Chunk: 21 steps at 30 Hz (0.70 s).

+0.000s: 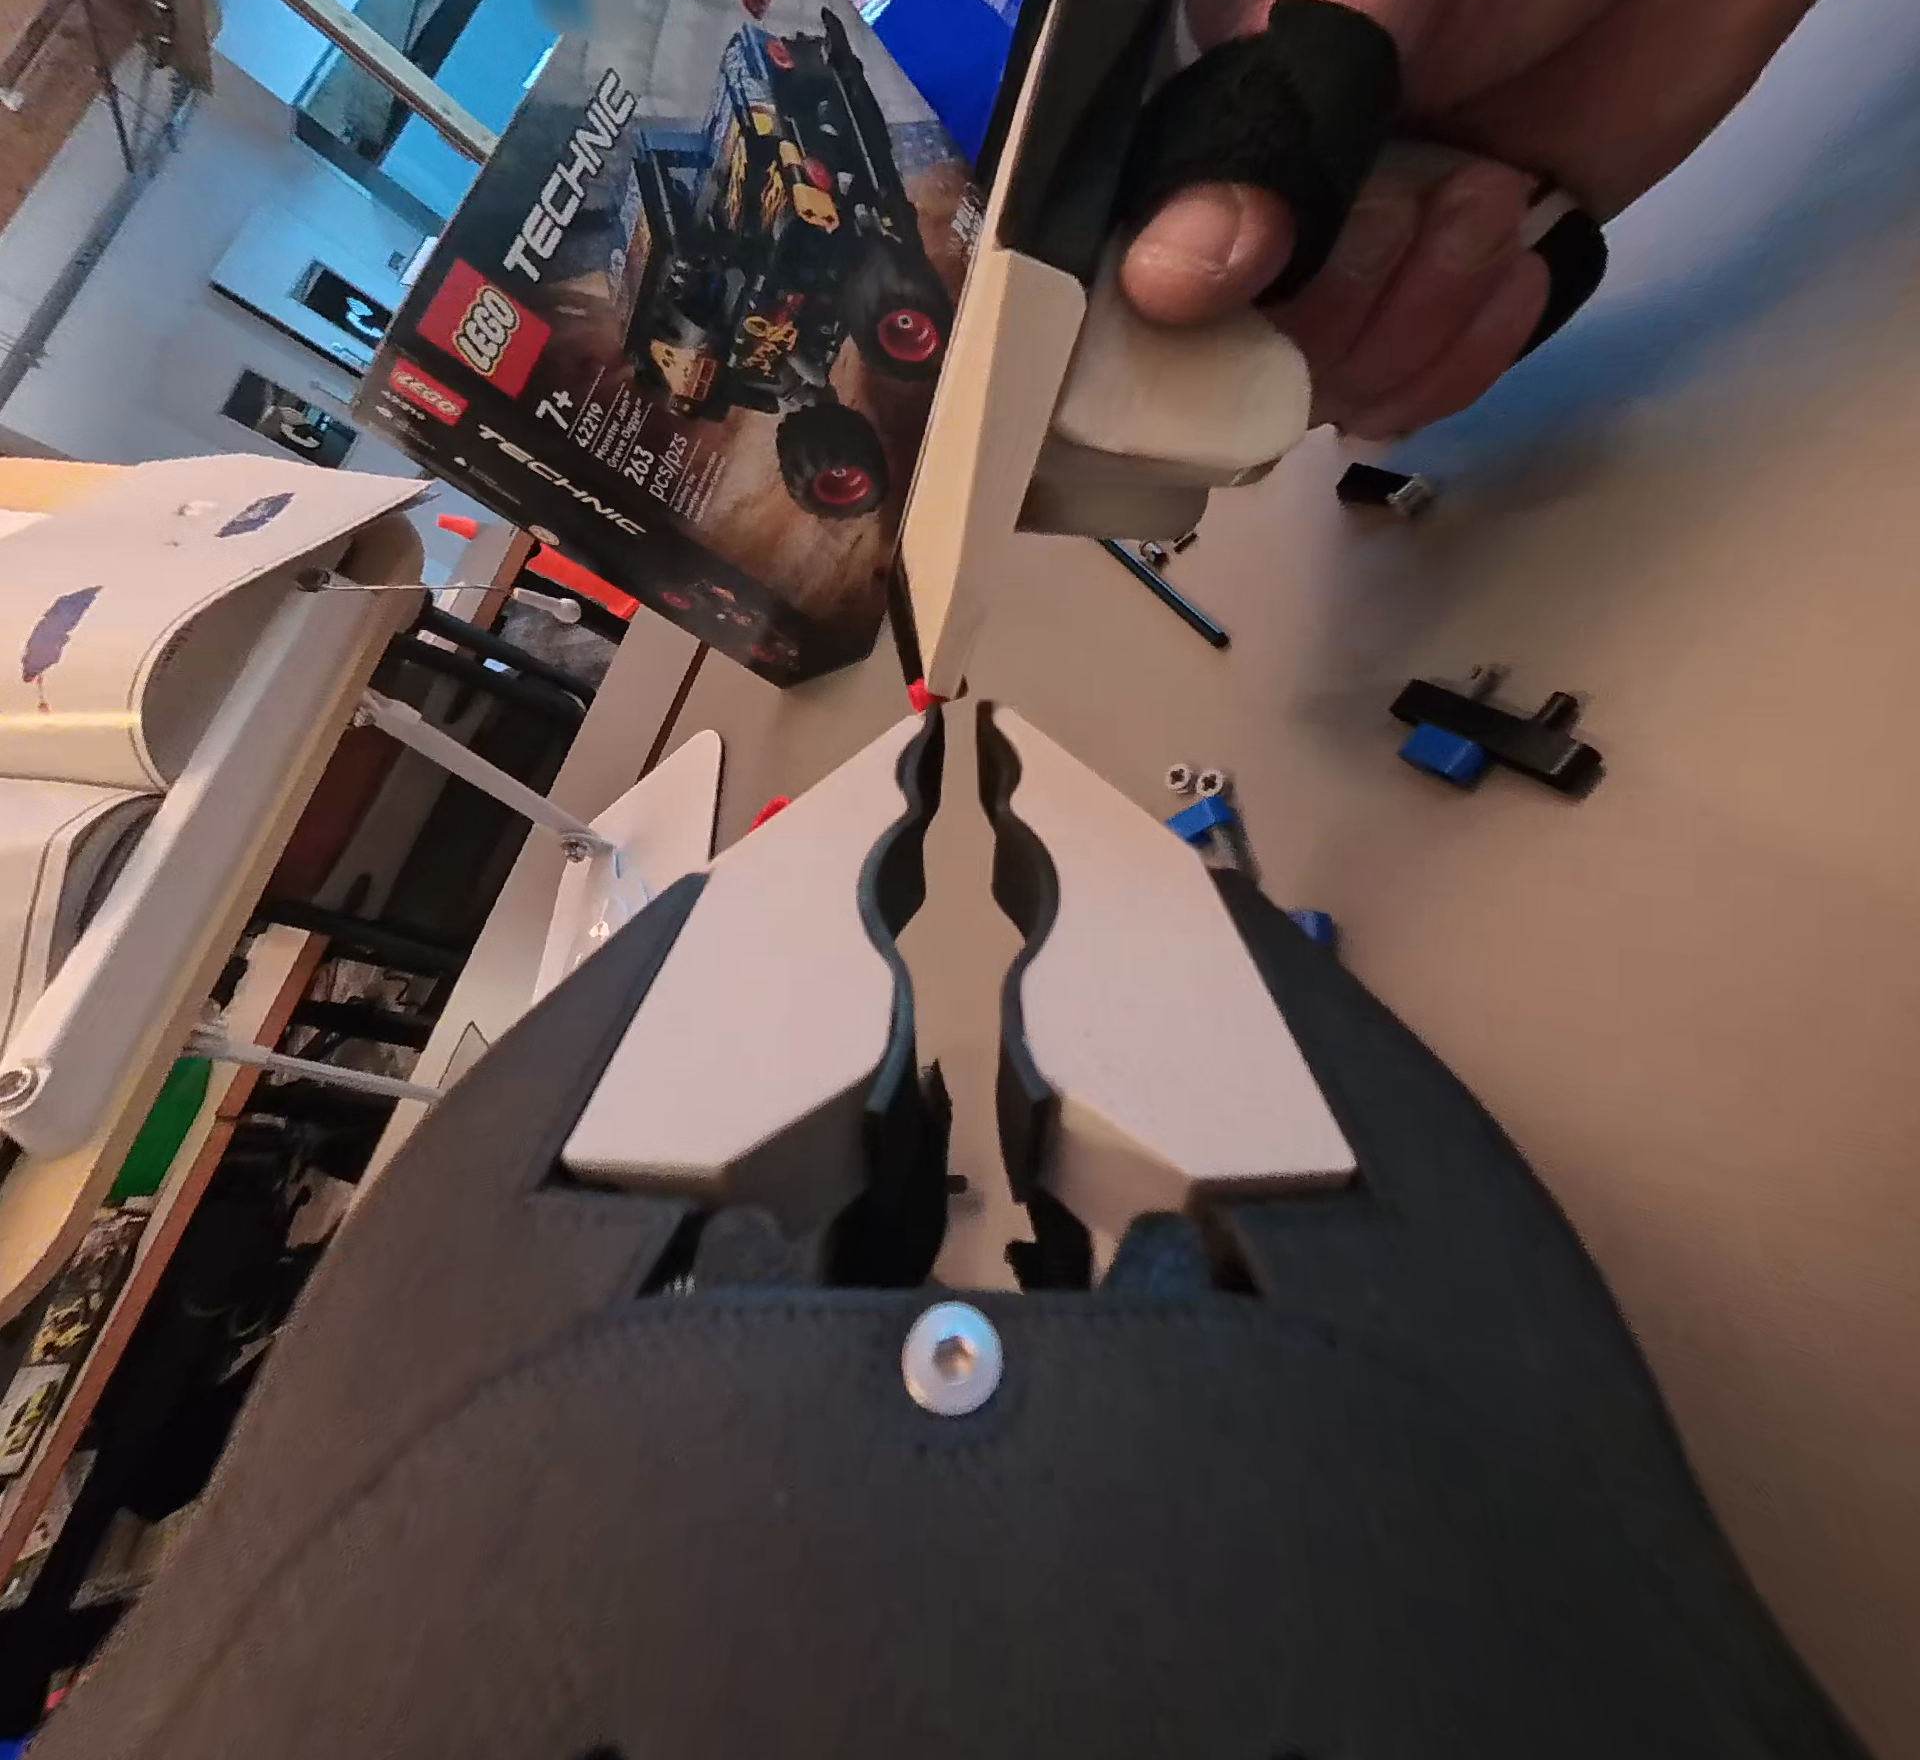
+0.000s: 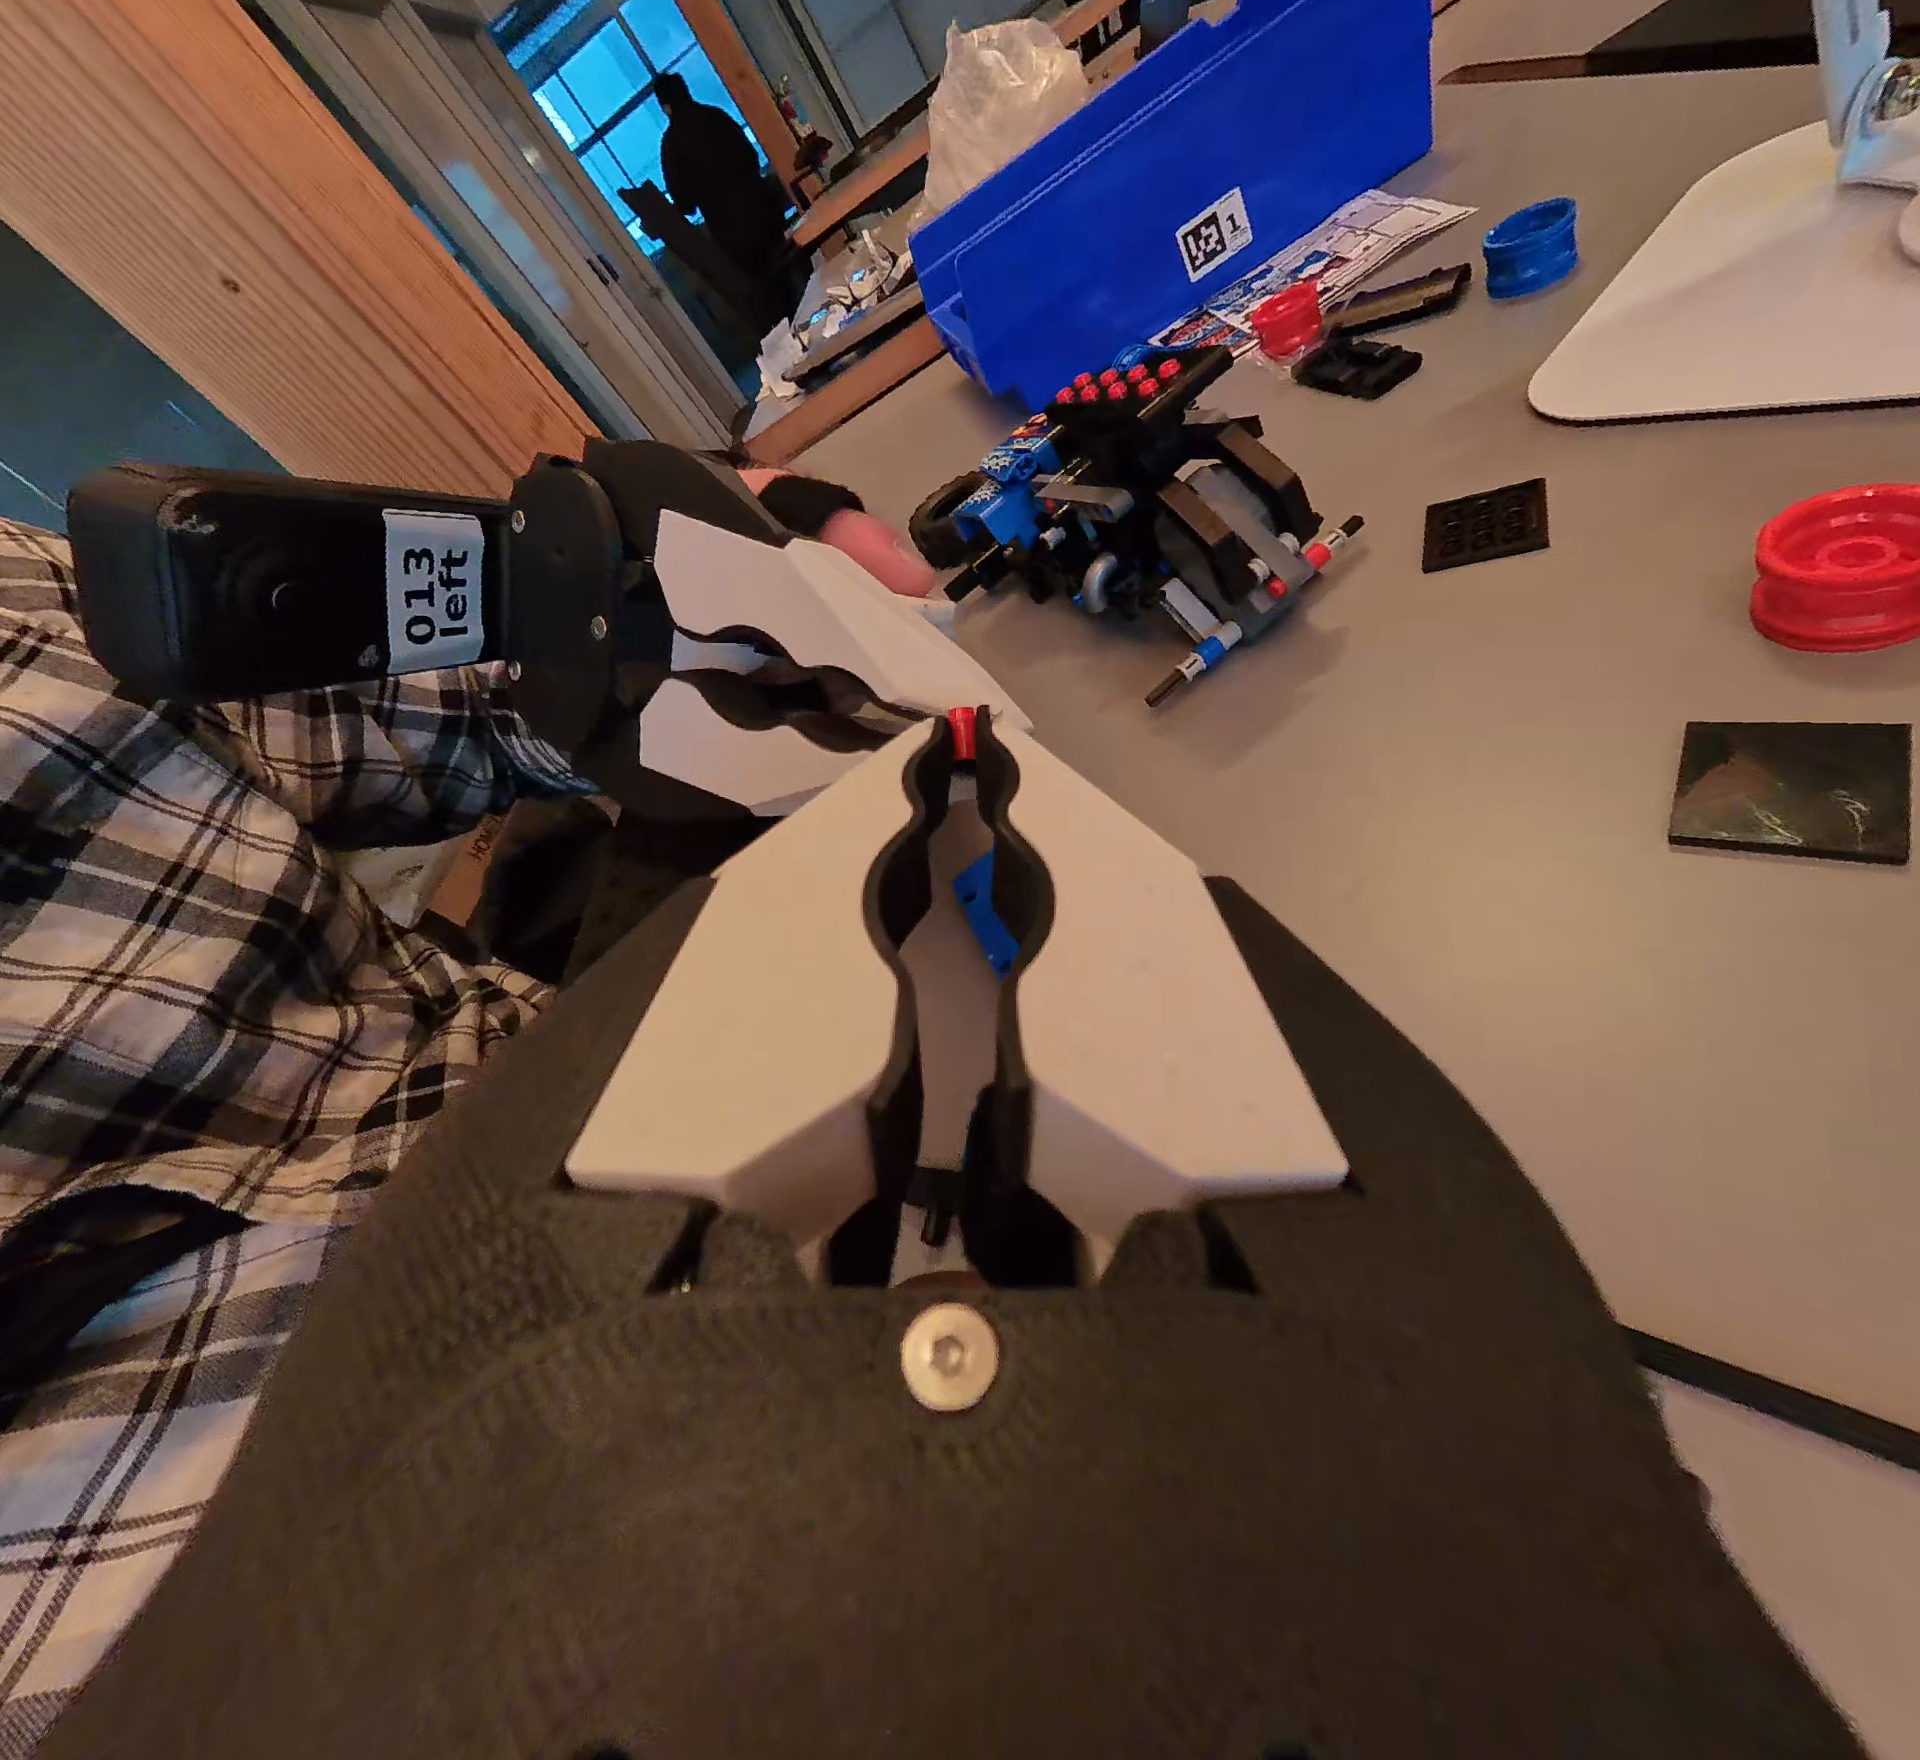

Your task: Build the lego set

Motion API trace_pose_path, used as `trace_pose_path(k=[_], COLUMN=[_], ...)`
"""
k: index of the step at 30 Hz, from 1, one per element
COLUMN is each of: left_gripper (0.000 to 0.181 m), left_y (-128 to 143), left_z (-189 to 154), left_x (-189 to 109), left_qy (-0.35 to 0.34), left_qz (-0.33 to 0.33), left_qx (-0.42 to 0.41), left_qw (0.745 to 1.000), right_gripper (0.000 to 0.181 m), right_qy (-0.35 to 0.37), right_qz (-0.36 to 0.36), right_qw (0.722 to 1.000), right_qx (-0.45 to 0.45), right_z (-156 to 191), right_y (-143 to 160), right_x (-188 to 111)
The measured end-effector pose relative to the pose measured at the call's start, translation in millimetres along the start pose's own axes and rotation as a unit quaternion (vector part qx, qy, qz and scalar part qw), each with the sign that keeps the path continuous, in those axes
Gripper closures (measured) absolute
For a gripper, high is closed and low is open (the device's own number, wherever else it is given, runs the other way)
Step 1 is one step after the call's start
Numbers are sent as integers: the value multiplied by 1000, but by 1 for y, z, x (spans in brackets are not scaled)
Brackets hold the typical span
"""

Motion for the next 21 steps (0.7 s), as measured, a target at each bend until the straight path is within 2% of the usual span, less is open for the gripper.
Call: trace_pose_path(k=[5, 11, 21], left_gripper=[181, 169, 167], left_y=[-2, -5, -10], left_z=[3, 6, -2], left_x=[-1, -2, 3], left_qy=[-12, -32, -26], left_qz=[-3, -8, -10], left_qx=[6, 6, 3], left_qw=[1000, 999, 1000], right_gripper=[179, 179, 179], right_qy=[-6, 3, -9], right_qz=[-8, -24, -15], right_qw=[1000, 1000, 1000], right_qx=[1, 11, 15], right_z=[1, -1, 2], right_y=[-1, -4, 0], right_x=[-1, -6, -1])
Point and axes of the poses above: each gripper's, where its closed fingertips meet, x out along the fingers, y out of its underside, z = x × y across the jaws, the point moved 5 cm from there along -x, back along the fingers, and after that the axes turned 2 degrees about x, right-handed, at the moved point
